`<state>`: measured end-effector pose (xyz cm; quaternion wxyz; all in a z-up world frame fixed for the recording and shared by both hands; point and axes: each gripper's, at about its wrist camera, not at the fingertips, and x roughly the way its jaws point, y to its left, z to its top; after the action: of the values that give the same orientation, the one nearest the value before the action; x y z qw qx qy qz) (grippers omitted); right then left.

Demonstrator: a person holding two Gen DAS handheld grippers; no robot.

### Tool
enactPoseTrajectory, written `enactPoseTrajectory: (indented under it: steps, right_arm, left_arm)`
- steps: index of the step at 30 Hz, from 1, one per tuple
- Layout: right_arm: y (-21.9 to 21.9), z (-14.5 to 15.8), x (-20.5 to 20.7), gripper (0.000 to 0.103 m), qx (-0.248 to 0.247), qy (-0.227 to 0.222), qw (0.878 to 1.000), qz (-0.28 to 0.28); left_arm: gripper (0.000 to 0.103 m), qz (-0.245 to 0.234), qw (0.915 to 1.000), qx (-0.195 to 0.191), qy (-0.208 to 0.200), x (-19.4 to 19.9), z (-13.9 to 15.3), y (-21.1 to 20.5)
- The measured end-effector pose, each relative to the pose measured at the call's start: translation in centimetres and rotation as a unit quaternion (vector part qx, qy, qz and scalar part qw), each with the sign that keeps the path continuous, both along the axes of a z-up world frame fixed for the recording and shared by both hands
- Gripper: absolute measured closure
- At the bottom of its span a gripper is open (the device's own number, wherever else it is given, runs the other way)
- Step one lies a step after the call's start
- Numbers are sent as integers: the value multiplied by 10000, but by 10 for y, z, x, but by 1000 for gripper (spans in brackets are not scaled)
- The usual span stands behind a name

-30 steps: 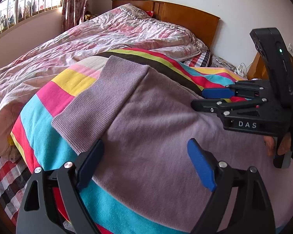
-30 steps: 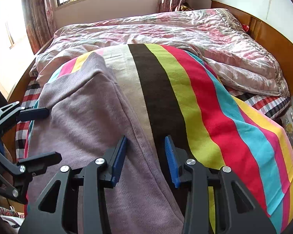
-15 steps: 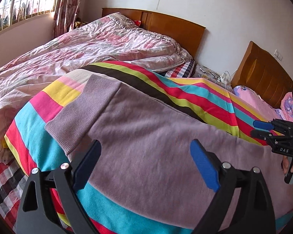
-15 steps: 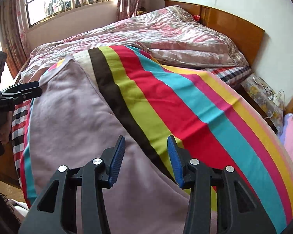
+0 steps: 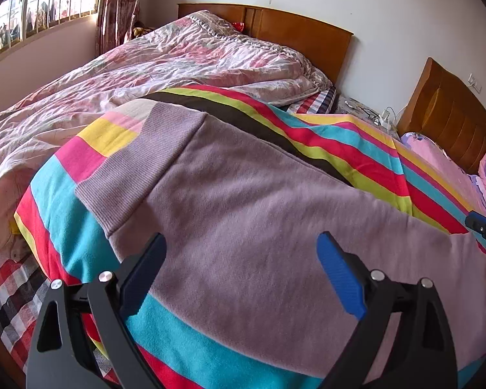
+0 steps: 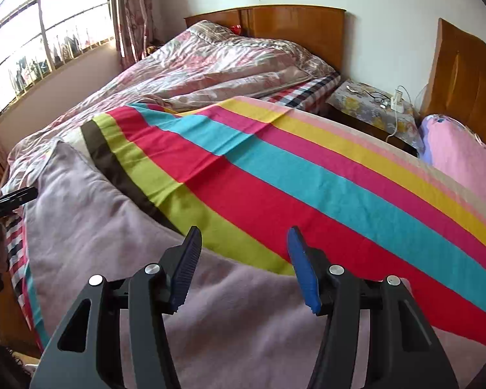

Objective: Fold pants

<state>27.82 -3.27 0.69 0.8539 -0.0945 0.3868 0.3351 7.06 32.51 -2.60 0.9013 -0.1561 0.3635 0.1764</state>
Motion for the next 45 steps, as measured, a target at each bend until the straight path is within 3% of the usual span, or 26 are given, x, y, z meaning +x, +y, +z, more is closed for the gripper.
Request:
enactPoseTrajectory:
  steps: [3,6,8,11,13,14,20,24,26,38,42,45]
  right_arm:
    - [10,4,-42,48,-207,4,9982,562]
    - [11,-3,-79,48,-328,216,9956,853]
    - [6,-9,-98,40,-476,220,9950,851]
    - [-5,-29,-115,39,-619,421,9945,739]
    - [-13,-47,-120,38,-819,489,9935,615]
    - [-16,-47,-126,37,-753,309,9945,658]
    - [-28,-41,-131,35,-713,337,9955,530]
    - [-45,-50,-134,26,-915,412,9943,357]
    - [-56,-52,-139,23,-773,401,9956,343]
    - [-100,-51,-160,22,-464,434,9977,229]
    - [-144,-34,-165,22,-143,305,9990,-277]
    - [-194,-23,-164,21,-180,-27,9933,-1138]
  left_arm:
    - [8,-314,9995,-32,-60,-2,10,-25]
    - [7,-958,9954,3,3,3,8,-71]
    - [7,-1385,9902,35,183,4,-5,-102]
    - [7,-1675,9842,182,543,6,-34,-133]
    - [7,-1633,9825,630,644,5,-48,-146]
    - [5,-1601,9825,763,575,3,-50,-149]
    - [3,-1479,9840,691,713,6,-50,-148]
    - [2,-1424,9849,673,715,5,-50,-144]
    - [1,-1415,9850,689,710,6,-50,-144]
    - [1,-1394,9849,712,746,7,-51,-145]
    - [4,-1142,9863,719,948,9,-39,-152]
    - [4,-1527,9849,578,571,8,-18,-177]
